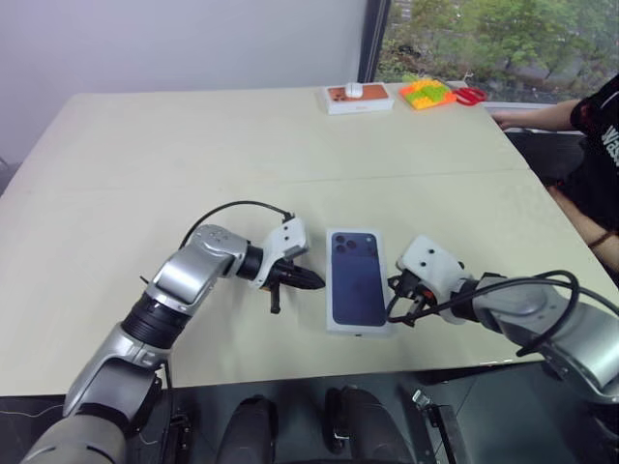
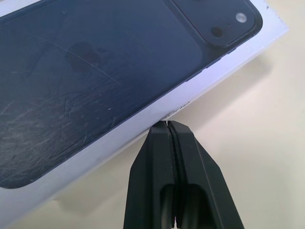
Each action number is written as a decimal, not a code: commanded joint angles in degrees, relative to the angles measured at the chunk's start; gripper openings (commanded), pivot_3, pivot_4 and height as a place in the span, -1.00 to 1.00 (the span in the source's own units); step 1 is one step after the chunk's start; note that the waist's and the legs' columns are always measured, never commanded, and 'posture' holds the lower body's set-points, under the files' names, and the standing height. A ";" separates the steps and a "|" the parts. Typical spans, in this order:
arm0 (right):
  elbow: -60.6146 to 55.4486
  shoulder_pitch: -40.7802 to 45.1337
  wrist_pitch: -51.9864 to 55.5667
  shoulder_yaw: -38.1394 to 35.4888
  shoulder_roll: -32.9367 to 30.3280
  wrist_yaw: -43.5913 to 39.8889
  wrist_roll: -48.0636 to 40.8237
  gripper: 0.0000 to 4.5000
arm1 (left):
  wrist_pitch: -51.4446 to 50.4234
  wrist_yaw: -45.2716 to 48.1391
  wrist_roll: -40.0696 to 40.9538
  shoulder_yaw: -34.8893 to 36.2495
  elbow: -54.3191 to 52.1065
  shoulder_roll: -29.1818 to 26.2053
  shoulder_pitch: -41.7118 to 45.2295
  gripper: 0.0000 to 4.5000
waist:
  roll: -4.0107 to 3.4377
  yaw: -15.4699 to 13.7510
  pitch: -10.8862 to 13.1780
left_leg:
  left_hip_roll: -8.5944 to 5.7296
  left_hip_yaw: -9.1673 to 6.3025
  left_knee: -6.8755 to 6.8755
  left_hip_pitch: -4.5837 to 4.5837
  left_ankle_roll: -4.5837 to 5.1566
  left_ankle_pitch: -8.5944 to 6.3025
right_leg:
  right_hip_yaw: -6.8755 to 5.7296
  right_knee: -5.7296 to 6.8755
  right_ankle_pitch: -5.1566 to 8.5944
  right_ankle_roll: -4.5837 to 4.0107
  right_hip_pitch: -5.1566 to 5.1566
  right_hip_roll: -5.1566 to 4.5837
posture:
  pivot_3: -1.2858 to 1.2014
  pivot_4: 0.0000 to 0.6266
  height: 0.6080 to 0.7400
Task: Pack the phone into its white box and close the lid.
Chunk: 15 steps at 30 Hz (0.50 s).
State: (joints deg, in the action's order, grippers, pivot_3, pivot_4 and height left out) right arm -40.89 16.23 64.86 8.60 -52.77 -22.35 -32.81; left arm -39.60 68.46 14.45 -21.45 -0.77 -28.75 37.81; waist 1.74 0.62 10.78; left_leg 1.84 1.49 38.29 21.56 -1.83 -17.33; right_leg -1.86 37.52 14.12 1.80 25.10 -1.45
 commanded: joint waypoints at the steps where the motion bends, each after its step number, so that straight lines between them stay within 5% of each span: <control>1: -2.72 -0.23 -0.28 -0.27 0.93 -1.26 0.06 -0.98 | 1.05 -0.09 0.74 -0.73 -2.44 1.12 -0.10 -1.00 | 0.00 -0.02 0.00 | 0.00 0.00 0.00 0.00 0.00 0.00 | 0.00 0.00 0.00 0.00 0.00 0.00 | 0.03 -0.52 1.00; 15: -3.26 -1.84 -0.30 -0.69 1.22 -2.54 2.50 -0.98 | 1.52 -1.15 -0.09 -1.25 -1.93 1.76 -0.31 -1.00 | 0.00 -0.04 0.00 | -0.01 0.00 0.02 -0.06 0.00 0.00 | 0.00 0.00 0.00 0.00 -0.08 -0.01 | 0.03 -0.52 1.00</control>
State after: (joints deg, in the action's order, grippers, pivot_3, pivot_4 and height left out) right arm -40.88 14.32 65.20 8.62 -52.17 -23.95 -30.04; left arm -39.10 67.43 13.49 -22.75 -0.76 -27.98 37.75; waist 1.74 0.58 10.78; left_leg 1.83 1.49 38.31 21.50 -1.83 -17.33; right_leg -1.86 37.52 14.12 1.80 25.02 -1.46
